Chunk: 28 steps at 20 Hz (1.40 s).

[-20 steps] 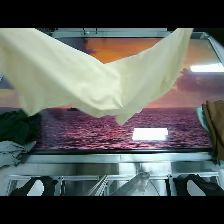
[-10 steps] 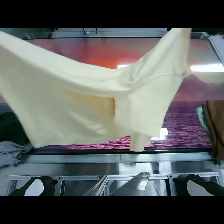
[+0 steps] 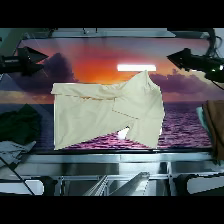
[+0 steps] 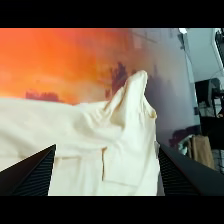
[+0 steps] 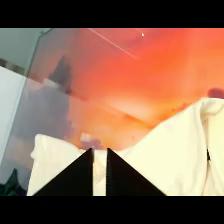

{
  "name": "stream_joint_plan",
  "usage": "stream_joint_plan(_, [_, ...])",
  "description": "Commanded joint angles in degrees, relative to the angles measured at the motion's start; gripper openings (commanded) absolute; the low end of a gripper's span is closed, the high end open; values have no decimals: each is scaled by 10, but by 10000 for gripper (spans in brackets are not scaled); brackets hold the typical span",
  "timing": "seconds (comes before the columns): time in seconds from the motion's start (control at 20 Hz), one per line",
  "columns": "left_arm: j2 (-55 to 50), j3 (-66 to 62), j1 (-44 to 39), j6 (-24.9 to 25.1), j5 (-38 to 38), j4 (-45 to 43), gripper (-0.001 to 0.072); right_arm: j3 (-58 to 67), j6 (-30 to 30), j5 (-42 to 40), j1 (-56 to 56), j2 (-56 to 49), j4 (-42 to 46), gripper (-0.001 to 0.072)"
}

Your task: Fold the shirts.

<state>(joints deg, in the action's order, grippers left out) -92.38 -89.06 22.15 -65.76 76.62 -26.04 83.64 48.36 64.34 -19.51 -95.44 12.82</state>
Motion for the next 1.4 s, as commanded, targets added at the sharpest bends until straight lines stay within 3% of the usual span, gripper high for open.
stream_joint_plan(0.0, [-22,-18,55,-76,162,-67,695,-9,2,191,-98,17,26,18])
stream_joint_plan(0.1, [33,68,61,-94,183,-181,695,-60,12,210,-115,60,95,18])
stream_joint_plan(0.2, [110,202,61,-95,170,-266,695,-141,14,173,-116,115,177,18])
stream_joint_plan(0.4, [222,473,62,-119,92,-305,695,-294,22,82,-115,185,218,19])
stream_joint_plan(0.55, [223,560,62,-119,12,-315,695,-331,13,61,-104,185,215,19])
stream_joint_plan(0.85, [101,567,57,-126,6,-360,694,-331,13,61,-104,185,215,25])
stream_joint_plan(0.9, [82,556,57,-110,18,-359,576,-331,13,61,-104,185,215,25])
stream_joint_plan(1.15, [83,475,57,-103,31,-358,576,-331,13,58,-104,185,215,25])
stream_joint_plan(1.35, [96,480,57,-89,-43,-322,575,-331,14,45,-104,185,215,25])
